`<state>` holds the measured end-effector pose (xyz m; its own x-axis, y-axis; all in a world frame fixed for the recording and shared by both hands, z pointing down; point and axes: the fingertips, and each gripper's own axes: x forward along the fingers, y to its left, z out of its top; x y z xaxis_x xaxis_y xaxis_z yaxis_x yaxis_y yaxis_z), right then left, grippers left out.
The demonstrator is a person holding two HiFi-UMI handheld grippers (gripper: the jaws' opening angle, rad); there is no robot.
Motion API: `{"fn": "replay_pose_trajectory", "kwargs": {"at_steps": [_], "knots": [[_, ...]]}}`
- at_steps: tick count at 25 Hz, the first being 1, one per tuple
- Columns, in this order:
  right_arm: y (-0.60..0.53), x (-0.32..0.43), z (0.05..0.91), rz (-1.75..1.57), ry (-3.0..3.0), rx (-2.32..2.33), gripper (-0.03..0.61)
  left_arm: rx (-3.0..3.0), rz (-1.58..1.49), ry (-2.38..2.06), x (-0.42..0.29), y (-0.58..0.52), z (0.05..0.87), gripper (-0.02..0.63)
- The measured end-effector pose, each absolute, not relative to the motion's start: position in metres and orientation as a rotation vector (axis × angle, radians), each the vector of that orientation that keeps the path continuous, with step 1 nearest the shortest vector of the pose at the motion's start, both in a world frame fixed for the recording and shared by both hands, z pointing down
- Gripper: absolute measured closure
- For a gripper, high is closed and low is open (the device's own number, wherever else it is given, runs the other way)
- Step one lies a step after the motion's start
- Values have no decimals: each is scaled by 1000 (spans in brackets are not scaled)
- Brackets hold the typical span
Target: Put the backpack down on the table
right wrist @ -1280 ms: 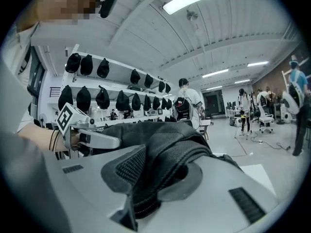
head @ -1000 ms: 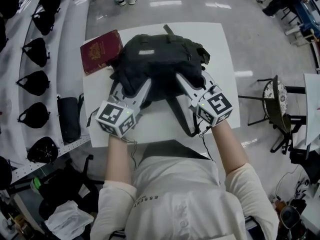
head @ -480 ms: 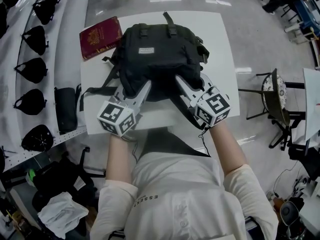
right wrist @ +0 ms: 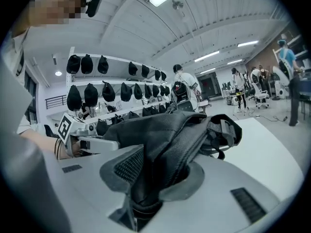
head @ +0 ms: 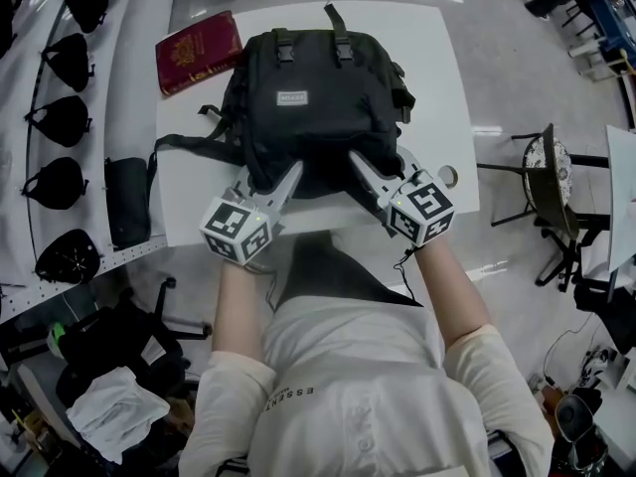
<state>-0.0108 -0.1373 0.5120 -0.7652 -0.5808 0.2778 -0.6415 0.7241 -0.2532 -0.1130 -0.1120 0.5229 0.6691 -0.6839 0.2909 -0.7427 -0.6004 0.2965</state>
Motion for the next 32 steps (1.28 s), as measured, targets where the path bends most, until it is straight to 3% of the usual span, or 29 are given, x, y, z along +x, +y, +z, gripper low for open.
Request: {"fn": "replay_pose_trajectory", "kwargs": {"at_steps": [24, 27, 32], "knots": [[-89, -8, 580, 593, -2659, 968, 439, 2400, 171, -1059, -118, -67, 594, 494], [-88, -6, 582, 571, -2608, 999, 402, 2377, 185, -1163, -128, -68, 595, 434], [-89, 20, 567, 493, -2566, 1166, 356, 2296, 215, -1385, -152, -73, 596, 238]]}}
